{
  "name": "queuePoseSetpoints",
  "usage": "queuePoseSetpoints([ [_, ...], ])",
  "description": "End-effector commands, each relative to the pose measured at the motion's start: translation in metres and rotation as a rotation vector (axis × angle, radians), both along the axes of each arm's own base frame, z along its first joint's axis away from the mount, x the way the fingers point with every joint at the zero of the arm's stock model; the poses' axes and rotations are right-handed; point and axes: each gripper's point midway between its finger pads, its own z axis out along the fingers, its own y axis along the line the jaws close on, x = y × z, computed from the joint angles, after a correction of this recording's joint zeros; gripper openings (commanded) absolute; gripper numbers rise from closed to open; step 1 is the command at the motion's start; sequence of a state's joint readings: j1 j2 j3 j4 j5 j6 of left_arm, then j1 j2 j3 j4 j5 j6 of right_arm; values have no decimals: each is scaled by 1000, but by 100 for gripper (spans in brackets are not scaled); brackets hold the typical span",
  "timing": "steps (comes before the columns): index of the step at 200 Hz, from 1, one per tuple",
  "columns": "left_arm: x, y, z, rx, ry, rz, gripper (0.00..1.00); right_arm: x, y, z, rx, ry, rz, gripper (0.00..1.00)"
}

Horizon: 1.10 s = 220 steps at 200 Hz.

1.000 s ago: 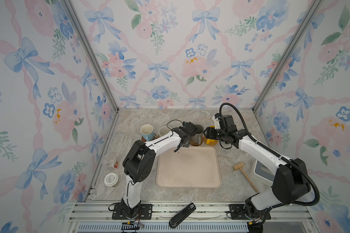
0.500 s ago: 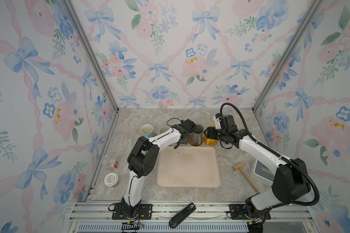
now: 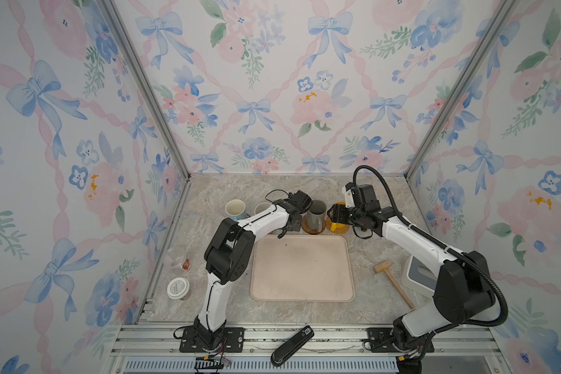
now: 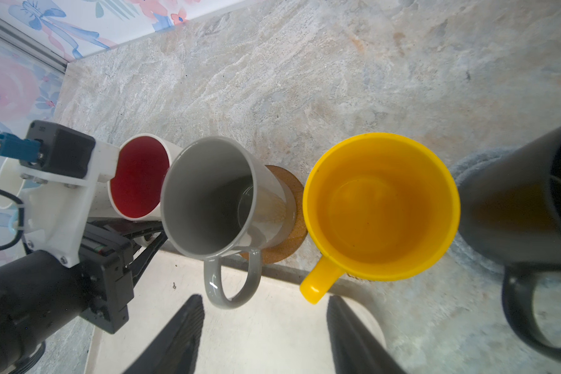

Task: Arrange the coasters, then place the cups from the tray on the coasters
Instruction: 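Lift the red-lined mug with the left gripper toward the woven coaster, then lower the red-lined mug onto the woven coaster and open the left gripper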

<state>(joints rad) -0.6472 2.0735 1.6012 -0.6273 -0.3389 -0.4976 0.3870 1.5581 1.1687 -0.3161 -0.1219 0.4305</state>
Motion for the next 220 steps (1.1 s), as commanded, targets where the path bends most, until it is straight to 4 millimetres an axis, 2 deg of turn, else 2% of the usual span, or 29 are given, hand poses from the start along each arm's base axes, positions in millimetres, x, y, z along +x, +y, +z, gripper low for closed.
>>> queuePoseSetpoints([
  [1,9,-3,1,-20,-26,21,0,3,-1,0,9,0,-4,64],
  [97,2,-2,-3,-33,-6,21,0,2,-1,0,8,-1,-7,64],
  [116,1,-2,-3,-32,-2,21,3,3,-2,-1,7,1,-7,64],
  [195,-4,-2,-4,-38,8,15,38,3,-2,-2,8,4,-9,64],
  [220,-5,-2,1,-45,3,13,43,3,-1,-2,9,3,-8,64],
])
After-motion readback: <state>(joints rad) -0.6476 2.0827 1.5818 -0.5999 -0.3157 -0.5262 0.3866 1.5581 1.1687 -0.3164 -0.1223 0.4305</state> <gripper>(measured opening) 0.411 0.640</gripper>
